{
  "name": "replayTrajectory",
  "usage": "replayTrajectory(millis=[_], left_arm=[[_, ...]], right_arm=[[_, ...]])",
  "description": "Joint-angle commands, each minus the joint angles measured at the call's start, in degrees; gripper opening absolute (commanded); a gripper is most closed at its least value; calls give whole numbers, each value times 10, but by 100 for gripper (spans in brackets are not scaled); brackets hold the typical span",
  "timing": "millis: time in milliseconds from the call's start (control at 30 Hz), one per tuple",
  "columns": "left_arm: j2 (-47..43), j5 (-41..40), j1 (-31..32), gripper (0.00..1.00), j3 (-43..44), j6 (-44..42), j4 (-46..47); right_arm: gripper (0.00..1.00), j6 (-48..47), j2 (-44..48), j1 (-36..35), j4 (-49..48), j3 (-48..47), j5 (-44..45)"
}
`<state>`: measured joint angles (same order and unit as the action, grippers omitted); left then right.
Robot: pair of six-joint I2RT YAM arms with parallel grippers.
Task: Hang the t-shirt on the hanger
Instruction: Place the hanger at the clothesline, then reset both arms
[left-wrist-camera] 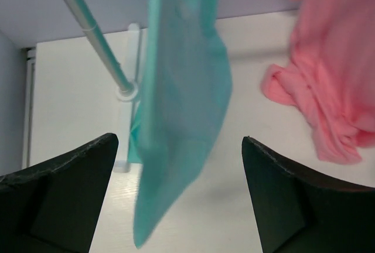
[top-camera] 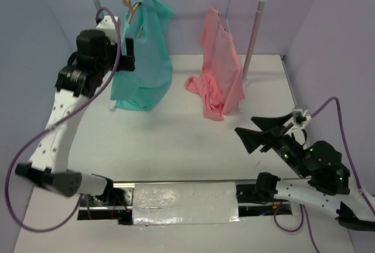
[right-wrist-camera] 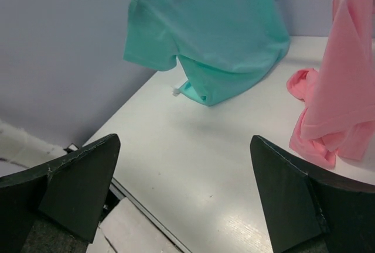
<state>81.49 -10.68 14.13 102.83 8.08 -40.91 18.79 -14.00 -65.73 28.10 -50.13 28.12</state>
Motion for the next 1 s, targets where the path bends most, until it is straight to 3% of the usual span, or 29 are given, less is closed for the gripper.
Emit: replayTrajectory(millis=[0,200,367,533,733,967], left_arm=[[-96,39,49,99,-95,17,93],[-229,78,116,99,-248,68,142],[-316,78,219,99,-405,110,203],[-377,95,267,99,-546,136,331],[-414,111,281,99,-620,125,395],[-423,118,283,99,-625,121,412]], right_arm=[[100,20,-51,-4,-44,21,29],[100,43,-126,-3,-61,30,88],[100,29,-111,-3,-120,89,97],[100,20,-94,-3,-110,102,90],[100,20,-94,-3,-100,93,76],[100,14,-116,-3,-77,77,51]])
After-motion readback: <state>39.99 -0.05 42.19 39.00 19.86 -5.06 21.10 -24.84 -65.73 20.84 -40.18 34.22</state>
